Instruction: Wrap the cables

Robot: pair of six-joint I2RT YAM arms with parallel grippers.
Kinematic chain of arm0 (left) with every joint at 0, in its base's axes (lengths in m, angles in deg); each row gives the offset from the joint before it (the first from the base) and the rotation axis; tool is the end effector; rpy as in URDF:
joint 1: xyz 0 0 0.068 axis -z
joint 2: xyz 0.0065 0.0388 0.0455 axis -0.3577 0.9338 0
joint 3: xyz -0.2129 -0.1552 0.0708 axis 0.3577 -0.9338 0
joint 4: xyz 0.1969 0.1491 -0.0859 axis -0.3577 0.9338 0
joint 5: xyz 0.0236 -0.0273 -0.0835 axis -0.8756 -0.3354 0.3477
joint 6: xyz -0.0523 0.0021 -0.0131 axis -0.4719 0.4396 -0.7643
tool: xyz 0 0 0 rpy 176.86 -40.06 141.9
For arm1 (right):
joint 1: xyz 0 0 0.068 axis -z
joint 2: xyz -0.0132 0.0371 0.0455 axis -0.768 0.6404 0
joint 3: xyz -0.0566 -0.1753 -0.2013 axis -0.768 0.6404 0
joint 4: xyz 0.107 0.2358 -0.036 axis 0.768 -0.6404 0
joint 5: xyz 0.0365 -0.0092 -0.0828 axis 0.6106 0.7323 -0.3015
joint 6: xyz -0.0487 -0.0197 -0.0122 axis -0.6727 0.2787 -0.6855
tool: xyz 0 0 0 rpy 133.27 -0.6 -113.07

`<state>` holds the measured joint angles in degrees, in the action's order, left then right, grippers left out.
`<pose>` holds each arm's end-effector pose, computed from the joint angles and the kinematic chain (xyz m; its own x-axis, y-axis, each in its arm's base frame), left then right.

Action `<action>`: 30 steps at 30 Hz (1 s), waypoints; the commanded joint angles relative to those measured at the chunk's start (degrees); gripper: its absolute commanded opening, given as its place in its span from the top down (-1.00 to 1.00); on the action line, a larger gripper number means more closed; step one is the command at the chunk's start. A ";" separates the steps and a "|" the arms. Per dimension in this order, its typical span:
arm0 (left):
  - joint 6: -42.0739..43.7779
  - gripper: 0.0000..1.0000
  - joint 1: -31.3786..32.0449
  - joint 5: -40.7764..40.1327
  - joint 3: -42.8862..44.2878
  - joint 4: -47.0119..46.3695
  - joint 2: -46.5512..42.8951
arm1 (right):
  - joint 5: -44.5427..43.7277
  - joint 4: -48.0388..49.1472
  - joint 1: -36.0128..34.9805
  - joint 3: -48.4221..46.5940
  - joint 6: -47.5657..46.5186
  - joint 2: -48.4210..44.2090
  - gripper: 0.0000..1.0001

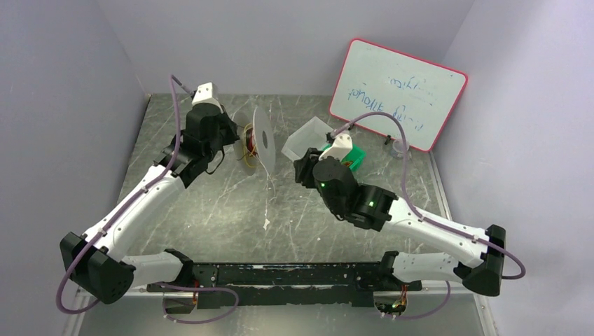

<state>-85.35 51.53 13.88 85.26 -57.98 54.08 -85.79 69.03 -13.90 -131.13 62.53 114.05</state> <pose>0.2438 -0.1288 0.3716 -0.3587 -0.3559 -0.8629 -0.0115 0.9261 -0.3772 0.1300 0.2133 0.3537 -0.3754 0.2990 -0.8773 -0.2111 0.8941 0.3950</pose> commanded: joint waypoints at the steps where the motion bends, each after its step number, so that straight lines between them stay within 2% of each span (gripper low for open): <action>1: 0.07 0.86 -3.47 8.24 2.95 -4.76 -1.65 | 4.95 0.22 3.57 1.75 -3.60 -3.24 0.08; 8: -3.06 0.86 -11.64 19.97 1.23 -8.09 -1.28 | 15.76 -0.85 10.67 7.03 -4.74 -5.93 0.07; 18: -14.68 0.86 -28.21 42.88 -7.01 -18.60 1.70 | 21.42 -0.47 11.71 10.02 -5.05 -5.91 0.07; 24: -22.72 0.86 -32.36 53.32 -12.72 -30.83 6.88 | 22.16 -0.42 11.90 11.25 -5.16 -6.75 0.06; 30: -25.48 0.86 -32.58 53.34 -14.38 -36.68 11.39 | 21.93 -0.98 12.04 12.39 -5.60 -8.29 0.04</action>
<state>-105.42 19.49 61.84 70.74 -82.27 64.66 -63.94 68.14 -2.38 -119.44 57.94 107.78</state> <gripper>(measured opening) 0.073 0.474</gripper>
